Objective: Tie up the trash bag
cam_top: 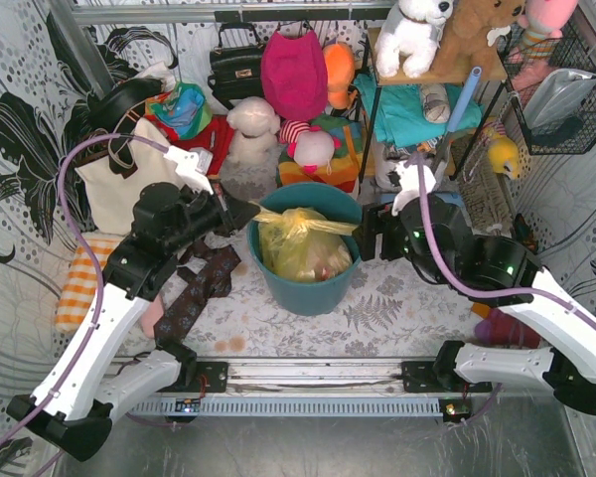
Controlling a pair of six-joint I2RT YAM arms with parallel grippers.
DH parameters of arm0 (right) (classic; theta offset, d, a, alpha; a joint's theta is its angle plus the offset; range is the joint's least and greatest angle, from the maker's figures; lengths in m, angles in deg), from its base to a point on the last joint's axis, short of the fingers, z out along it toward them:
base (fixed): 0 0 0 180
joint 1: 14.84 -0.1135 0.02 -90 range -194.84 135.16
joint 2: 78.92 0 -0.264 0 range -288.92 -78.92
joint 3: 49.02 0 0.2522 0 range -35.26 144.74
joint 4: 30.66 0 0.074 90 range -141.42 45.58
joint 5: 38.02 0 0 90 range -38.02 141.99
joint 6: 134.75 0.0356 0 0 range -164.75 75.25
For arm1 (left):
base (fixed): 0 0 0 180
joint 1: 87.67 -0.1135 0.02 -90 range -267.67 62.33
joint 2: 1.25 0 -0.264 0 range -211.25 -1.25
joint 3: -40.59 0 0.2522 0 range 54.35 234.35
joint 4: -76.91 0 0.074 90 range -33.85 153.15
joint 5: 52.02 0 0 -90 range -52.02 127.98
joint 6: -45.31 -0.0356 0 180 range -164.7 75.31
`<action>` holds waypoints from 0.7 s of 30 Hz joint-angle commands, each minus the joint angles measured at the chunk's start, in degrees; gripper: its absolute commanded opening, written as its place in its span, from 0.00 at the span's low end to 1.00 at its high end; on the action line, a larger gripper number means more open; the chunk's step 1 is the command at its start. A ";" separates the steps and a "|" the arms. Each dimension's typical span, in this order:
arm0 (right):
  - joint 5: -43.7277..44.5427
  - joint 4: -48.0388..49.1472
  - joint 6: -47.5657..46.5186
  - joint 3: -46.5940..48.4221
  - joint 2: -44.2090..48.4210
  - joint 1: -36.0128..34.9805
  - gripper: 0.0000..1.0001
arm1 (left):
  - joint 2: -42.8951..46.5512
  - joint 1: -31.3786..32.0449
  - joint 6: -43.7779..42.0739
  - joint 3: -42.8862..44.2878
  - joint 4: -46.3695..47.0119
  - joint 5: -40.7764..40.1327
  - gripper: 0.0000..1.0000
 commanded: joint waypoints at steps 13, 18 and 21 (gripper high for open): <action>-6.91 0.82 -9.97 2.96 -9.84 0.07 0.39 | -2.26 -0.26 3.55 2.89 8.70 4.19 0.00; -3.86 0.28 -10.55 2.68 -11.49 0.05 0.55 | -2.20 -0.29 3.97 2.44 9.30 4.16 0.00; -1.65 0.31 -11.29 3.02 -12.72 0.07 0.58 | -2.20 -0.24 4.06 2.44 9.36 4.29 0.00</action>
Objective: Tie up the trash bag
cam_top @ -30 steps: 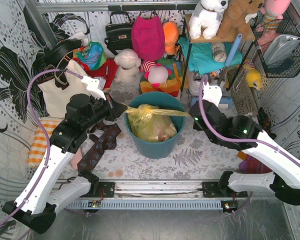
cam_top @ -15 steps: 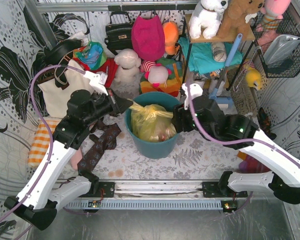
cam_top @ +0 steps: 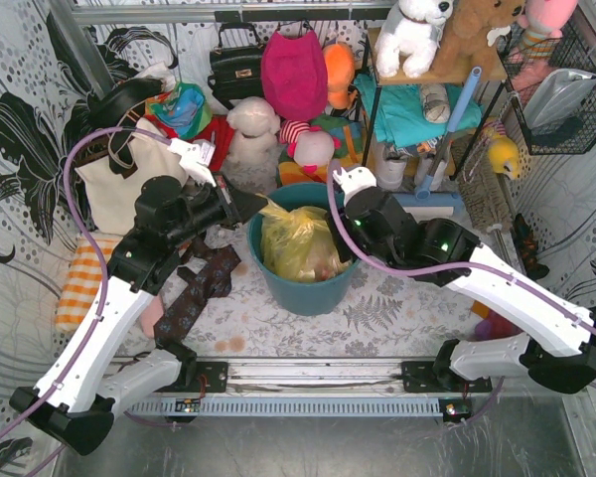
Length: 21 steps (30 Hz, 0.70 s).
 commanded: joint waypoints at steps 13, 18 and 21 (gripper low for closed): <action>17.44 1.76 -2.94 2.90 -5.14 0.04 0.40 | 0.80 -0.25 0.51 0.76 4.05 0.51 0.00; 16.35 8.39 -5.19 -0.44 -2.54 0.03 0.58 | 1.26 -0.25 0.73 0.30 4.13 0.47 0.00; 16.04 10.03 -5.81 -0.94 -2.45 0.07 0.62 | 1.39 -0.25 0.78 0.29 4.14 0.47 0.00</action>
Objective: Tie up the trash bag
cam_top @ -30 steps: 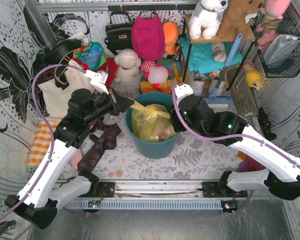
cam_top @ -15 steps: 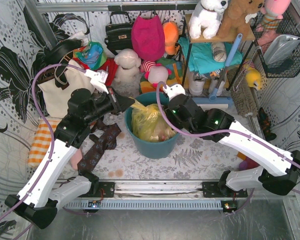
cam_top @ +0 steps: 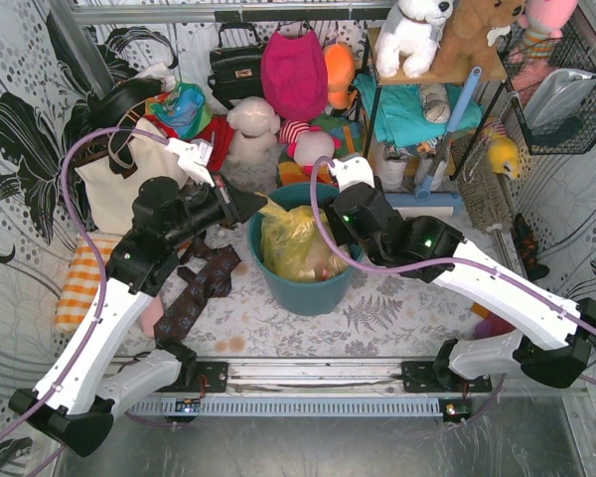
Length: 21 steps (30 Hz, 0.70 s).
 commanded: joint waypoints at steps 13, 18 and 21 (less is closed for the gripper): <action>1.51 2.18 -7.42 2.74 -5.09 0.05 0.81 | 1.09 -0.23 0.63 -0.13 3.69 0.42 0.00; 1.30 -1.04 -10.12 5.18 -6.48 0.23 0.79 | 1.13 -0.24 0.89 -0.49 4.14 0.72 0.00; 1.62 -1.43 -11.84 5.32 -6.40 0.49 0.71 | 1.23 -0.23 1.00 -0.54 4.31 0.74 0.00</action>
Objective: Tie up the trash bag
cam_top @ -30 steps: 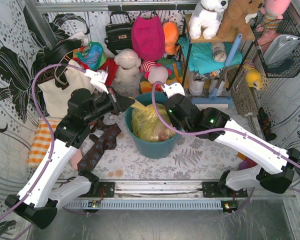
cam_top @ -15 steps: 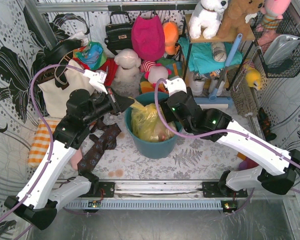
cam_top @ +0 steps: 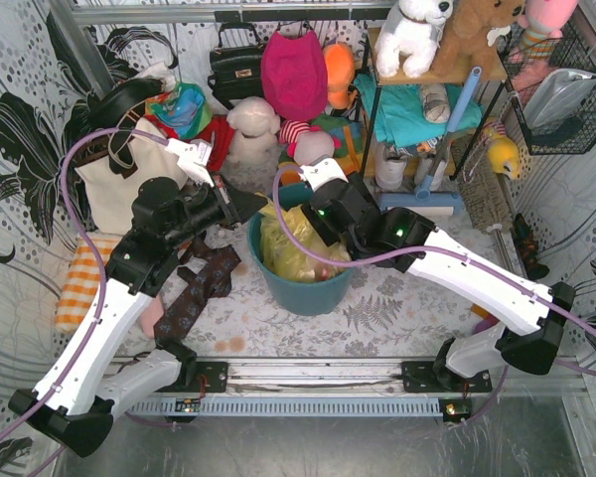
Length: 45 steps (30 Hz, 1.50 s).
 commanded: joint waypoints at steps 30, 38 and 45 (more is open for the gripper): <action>-40.28 -19.00 -30.01 13.39 -1.65 10.49 0.87 | -0.25 -0.23 1.14 0.94 4.63 2.85 0.00; -33.54 -17.05 -29.83 10.33 -3.58 12.44 0.76 | -0.28 -0.32 1.26 0.17 4.88 2.79 0.00; -28.89 -17.03 -28.39 12.89 -5.32 12.81 0.48 | -0.28 -0.25 1.36 -0.53 5.32 2.73 0.00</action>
